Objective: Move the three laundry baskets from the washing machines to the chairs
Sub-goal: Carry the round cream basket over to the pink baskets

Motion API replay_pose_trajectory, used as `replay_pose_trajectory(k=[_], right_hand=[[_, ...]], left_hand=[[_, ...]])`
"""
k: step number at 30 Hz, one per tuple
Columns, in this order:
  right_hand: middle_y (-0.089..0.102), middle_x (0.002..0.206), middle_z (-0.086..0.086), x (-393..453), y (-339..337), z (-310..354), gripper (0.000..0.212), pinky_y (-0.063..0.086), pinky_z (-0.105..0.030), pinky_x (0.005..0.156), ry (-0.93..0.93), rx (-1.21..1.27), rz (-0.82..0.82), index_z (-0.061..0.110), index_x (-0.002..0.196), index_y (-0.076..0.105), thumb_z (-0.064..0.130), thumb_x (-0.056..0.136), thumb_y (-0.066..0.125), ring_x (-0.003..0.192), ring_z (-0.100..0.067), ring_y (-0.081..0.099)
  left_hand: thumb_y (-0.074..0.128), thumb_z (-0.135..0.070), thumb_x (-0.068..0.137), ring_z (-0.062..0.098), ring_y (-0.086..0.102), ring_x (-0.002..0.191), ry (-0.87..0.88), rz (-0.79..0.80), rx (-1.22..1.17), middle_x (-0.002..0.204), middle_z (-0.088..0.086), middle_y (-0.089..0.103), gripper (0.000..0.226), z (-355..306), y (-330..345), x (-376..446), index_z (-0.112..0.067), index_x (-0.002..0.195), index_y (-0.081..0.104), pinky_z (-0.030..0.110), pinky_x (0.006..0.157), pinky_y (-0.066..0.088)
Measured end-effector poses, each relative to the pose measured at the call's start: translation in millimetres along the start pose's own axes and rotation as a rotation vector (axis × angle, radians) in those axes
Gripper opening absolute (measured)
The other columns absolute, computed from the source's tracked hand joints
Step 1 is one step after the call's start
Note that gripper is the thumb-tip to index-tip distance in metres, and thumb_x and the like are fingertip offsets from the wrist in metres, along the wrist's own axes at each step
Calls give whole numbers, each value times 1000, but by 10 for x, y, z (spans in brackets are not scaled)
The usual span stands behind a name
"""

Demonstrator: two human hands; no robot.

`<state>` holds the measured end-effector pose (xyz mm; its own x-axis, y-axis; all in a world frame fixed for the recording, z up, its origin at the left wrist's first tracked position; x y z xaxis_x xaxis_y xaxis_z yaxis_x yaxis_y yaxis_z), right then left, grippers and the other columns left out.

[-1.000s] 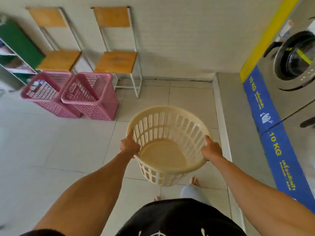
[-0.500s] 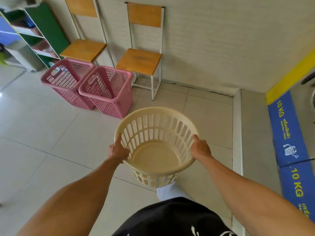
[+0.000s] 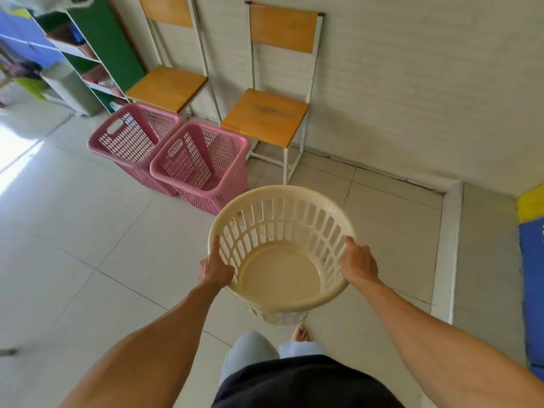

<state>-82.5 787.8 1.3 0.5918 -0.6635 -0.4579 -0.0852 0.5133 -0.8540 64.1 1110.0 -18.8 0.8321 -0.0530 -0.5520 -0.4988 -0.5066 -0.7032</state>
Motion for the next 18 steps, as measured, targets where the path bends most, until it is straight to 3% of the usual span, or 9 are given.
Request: replay_pose_trajectory(k=[3,7,11,14,18], right_hand=[[47,121,-12,290,-88,173,46,39,-33,73,-35,22,-24,33,149,33,29,103,28,78,-27,48],[43,96,4,711,-131,395,45,37,-33,69,-35,28,-35,30,144,43,42,104,24,69,-17,47],[52,118,-16,1122,-146,661,50,39,-34,74,-76,42,-8,27,151,36,19,101,38,93,-31,58],[43,113,-7,1408,-175,828,47,37,-30,72,-10,65,-23,32,152,35,29,105,31,78,-23,50],[45,121,-15,1716,-302,994,52,40,-32,75,-7,101,-46,33,153,32,22,103,37,77,-29,50]], left_hand=[[60,-12,87,28,64,84,-15,-1,-23,103,11,57,100,-117,-20,171,-49,153,-6,47,70,63],[60,-14,88,30,63,84,-46,-26,-29,101,9,56,102,-259,-41,504,-52,150,-10,48,73,62],[58,-11,88,27,58,82,-33,-25,-36,99,7,52,98,-459,-90,963,-48,153,-4,46,75,61],[56,-8,90,28,55,86,-32,15,-60,105,7,48,96,-645,-153,1295,-46,155,-3,44,76,59],[56,-11,91,30,60,88,-22,54,-55,105,6,48,97,-931,-203,1585,-50,152,-9,45,75,61]])
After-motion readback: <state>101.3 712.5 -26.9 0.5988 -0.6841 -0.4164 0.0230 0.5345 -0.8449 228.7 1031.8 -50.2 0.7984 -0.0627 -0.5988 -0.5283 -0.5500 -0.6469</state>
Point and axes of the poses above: each hand's wrist, its own x-axis towards the middle knuckle, its own y-axis out of the palm, z = x × y, the point moved 4 cm from there along x, towards the middle knuckle
